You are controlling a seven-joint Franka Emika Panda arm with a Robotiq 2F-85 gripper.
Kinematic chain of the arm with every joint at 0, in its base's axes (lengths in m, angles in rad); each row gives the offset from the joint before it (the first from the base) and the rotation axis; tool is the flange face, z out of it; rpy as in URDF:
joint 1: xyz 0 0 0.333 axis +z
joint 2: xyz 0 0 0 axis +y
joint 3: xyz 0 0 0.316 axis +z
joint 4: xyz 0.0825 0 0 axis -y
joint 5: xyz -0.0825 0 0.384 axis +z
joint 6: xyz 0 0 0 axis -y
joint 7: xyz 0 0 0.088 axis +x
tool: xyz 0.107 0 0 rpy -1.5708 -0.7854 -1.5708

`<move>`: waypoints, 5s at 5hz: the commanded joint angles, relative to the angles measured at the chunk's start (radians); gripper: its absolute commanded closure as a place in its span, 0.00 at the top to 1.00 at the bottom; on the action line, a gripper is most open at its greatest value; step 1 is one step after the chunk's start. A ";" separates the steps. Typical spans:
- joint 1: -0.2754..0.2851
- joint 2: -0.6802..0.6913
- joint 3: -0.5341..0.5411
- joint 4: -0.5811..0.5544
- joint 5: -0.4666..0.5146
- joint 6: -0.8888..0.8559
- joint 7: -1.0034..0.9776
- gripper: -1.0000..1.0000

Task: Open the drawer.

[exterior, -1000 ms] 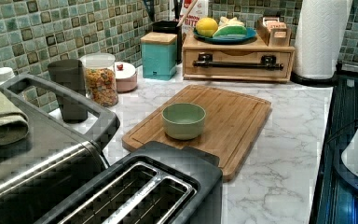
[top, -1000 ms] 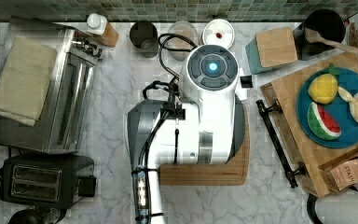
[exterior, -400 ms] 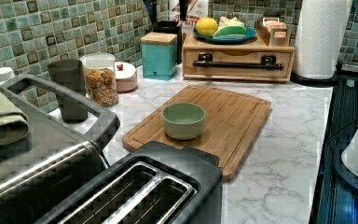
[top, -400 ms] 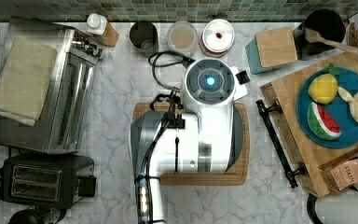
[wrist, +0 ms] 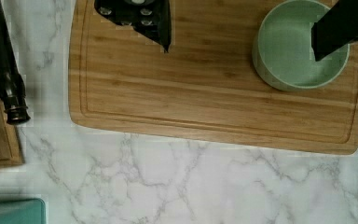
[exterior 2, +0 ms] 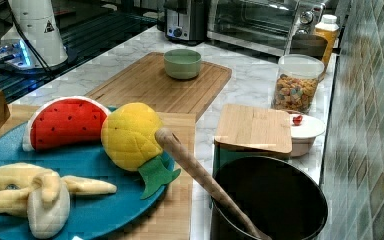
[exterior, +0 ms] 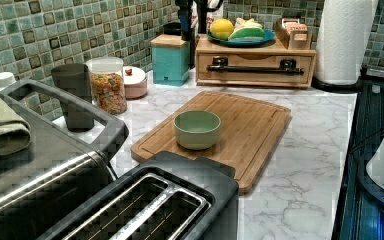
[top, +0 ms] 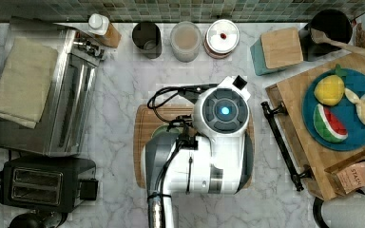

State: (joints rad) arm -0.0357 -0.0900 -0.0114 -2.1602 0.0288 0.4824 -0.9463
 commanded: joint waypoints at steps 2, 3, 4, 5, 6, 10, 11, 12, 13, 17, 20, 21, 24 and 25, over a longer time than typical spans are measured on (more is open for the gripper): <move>-0.127 -0.077 -0.140 -0.229 -0.048 0.247 -0.454 1.00; -0.150 -0.073 -0.163 -0.267 -0.094 0.320 -0.518 1.00; -0.188 -0.072 -0.163 -0.290 -0.120 0.359 -0.555 1.00; -0.216 -0.041 -0.171 -0.305 -0.097 0.421 -0.614 1.00; -0.232 -0.015 -0.174 -0.303 -0.125 0.483 -0.622 1.00; -0.264 0.124 -0.237 -0.302 0.010 0.650 -0.852 1.00; -0.276 0.144 -0.247 -0.313 0.023 0.679 -0.872 1.00; -0.290 0.190 -0.239 -0.315 0.108 0.713 -0.934 1.00; -0.291 0.209 -0.209 -0.357 0.170 0.779 -0.936 1.00; -0.259 0.264 -0.196 -0.416 0.208 0.850 -0.902 1.00; -0.207 0.183 -0.223 -0.414 0.098 0.620 -0.950 1.00; -0.147 0.159 -0.211 -0.421 0.083 0.533 -0.876 1.00; -0.011 0.070 -0.101 -0.611 0.161 0.643 -0.595 1.00; 0.036 -0.001 -0.081 -0.674 0.158 0.645 -0.519 1.00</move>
State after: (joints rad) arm -0.1459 -0.0116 -0.1938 -2.6992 0.1497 1.1396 -1.5449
